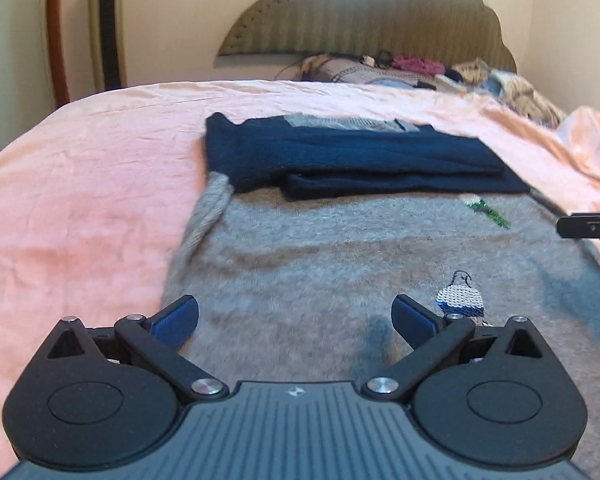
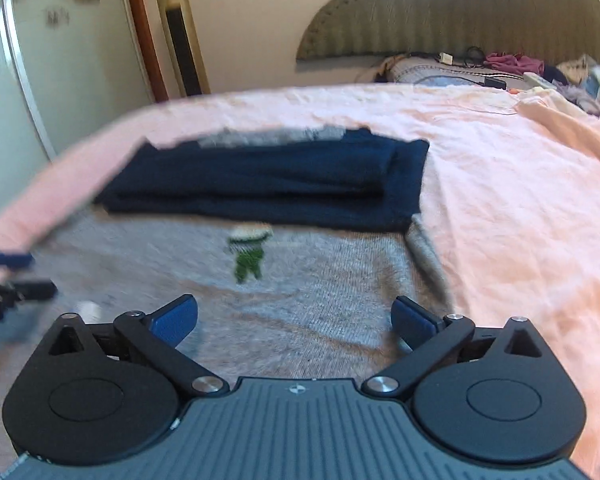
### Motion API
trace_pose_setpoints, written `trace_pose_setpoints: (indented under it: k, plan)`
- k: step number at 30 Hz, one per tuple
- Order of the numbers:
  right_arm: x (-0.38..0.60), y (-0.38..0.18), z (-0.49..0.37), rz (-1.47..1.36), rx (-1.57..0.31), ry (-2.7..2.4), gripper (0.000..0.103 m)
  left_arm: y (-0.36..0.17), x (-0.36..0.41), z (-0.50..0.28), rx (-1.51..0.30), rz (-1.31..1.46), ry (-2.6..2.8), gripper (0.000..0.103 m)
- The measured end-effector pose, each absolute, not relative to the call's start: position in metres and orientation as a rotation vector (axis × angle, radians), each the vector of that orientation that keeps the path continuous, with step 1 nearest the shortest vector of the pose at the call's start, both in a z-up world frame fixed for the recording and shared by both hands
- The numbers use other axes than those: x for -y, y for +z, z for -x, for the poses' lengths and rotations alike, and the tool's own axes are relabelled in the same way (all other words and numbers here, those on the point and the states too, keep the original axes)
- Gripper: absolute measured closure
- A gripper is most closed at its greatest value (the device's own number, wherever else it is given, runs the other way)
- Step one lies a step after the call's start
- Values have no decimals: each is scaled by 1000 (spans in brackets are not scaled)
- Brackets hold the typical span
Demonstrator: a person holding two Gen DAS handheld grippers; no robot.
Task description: Fold small clothes
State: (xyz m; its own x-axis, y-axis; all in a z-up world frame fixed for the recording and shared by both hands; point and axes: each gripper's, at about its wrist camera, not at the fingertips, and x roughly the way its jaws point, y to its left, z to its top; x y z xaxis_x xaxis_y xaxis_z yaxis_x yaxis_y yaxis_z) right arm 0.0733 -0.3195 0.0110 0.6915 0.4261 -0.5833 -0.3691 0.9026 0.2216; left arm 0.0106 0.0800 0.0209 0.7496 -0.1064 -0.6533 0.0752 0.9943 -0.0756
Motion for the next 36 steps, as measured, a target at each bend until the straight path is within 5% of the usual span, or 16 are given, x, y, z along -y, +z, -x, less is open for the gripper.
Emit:
trace_pose_setpoints:
  k: [3, 5, 7, 10, 15, 18, 20, 22, 24, 25, 26, 27, 36]
  plan:
    - [347, 5, -88, -123, -703, 324, 17, 16, -89, -9, -725, 52, -72, 0]
    - [353, -2, -104, -138, -765, 322, 48, 13, -89, -14, -746, 49, -36, 0]
    - [351, -3, -113, -148, -761, 347, 53, 10, -87, -16, -737, 40, -27, 0]
    - [349, -4, -122, -166, -787, 388, 92, 6, -86, -15, -729, 19, -15, 0]
    - [370, -11, -116, -222, -753, 355, 96, 5, -89, -11, -716, 33, -13, 0]
    - [371, -7, -108, -300, -774, 379, 85, 6, -88, -9, -722, 27, -9, 0]
    - [375, 0, -96, -375, -803, 422, 48, 11, -89, -4, -728, 41, 0, 0]
    - [376, 4, -83, -411, -809, 484, 29, 15, -92, 6, -726, 89, -38, 0]
    - [372, -1, -77, -413, -857, 520, 37, 15, -92, 11, -726, 124, -72, 0]
    - [369, -3, -73, -383, -845, 517, 51, 13, -89, 11, -727, 112, -72, 0]
    - [367, -4, -73, -352, -845, 508, 86, 10, -85, 10, -731, 85, -60, 0]
    - [367, -6, -75, -341, -857, 492, 91, 9, -81, 9, -735, 54, -46, 0]
    - [390, -12, -65, -370, -818, 461, 96, 7, -78, 11, -734, 13, -49, 0]
